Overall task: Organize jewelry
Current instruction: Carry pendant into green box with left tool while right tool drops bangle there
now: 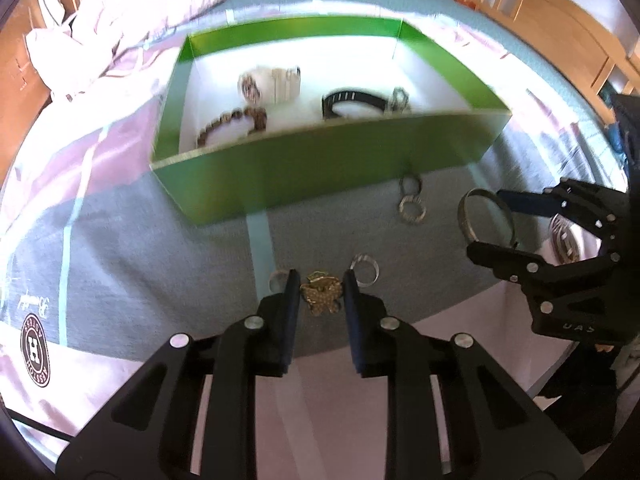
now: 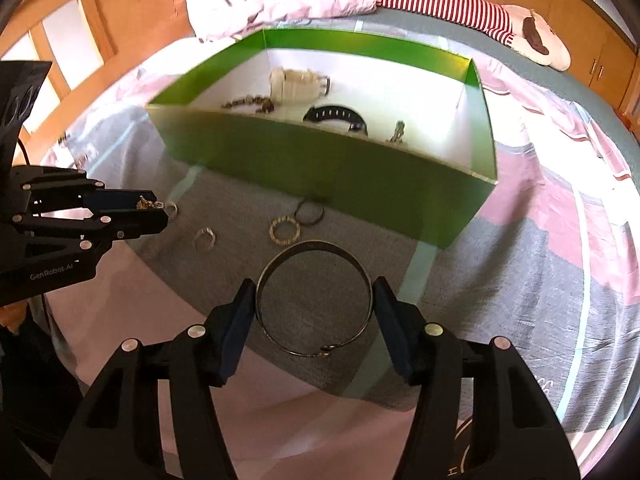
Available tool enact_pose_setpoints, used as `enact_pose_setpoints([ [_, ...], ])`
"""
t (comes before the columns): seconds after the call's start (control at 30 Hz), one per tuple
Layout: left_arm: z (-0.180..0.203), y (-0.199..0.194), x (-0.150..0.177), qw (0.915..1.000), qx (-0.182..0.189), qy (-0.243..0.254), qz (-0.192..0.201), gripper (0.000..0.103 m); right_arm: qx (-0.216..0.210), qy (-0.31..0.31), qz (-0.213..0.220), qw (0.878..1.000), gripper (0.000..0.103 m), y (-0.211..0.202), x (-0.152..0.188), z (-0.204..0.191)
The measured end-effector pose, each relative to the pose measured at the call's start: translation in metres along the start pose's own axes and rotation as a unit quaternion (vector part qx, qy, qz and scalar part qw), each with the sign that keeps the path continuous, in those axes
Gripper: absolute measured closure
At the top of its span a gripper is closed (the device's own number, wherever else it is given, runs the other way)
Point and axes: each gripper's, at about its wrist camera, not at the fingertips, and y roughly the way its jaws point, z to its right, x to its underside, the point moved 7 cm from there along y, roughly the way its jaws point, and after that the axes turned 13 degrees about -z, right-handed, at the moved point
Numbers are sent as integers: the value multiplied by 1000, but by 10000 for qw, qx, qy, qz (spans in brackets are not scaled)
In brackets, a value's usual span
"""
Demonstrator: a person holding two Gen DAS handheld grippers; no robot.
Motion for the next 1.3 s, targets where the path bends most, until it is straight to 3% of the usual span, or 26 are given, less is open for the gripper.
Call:
enact_pose_setpoints([
  [0.2, -1, -20, -11, 9997, -58, 29, 235, 81, 68, -149, 462, 9988, 44, -31, -14, -9],
  [0.43, -19, -68, -65, 9963, -184, -170, 818, 81, 134, -70, 939, 9955, 44, -67, -58, -4],
  [0.67, -37, -46, -104, 9968, -316, -310, 668, 81, 262, 207, 967, 9948, 44, -53, -95, 18],
  [0.97, -50, -12, -116, 9972, -492, -409, 385, 81, 497, 590, 713, 9945, 42, -21, -113, 39],
  [1.03, -50, -10, -117, 9972, -474, -432, 386, 70, 446, 568, 717, 9948, 33, -23, -111, 39],
  [1.13, -46, -17, -112, 9974, -444, -384, 425, 66, 437, 457, 798, 9948, 32, -36, -107, 35],
  [1.3, -34, -34, -83, 9986, -173, -278, 418, 63, -94, 258, 748, 9968, 32, -53, -77, 22],
])
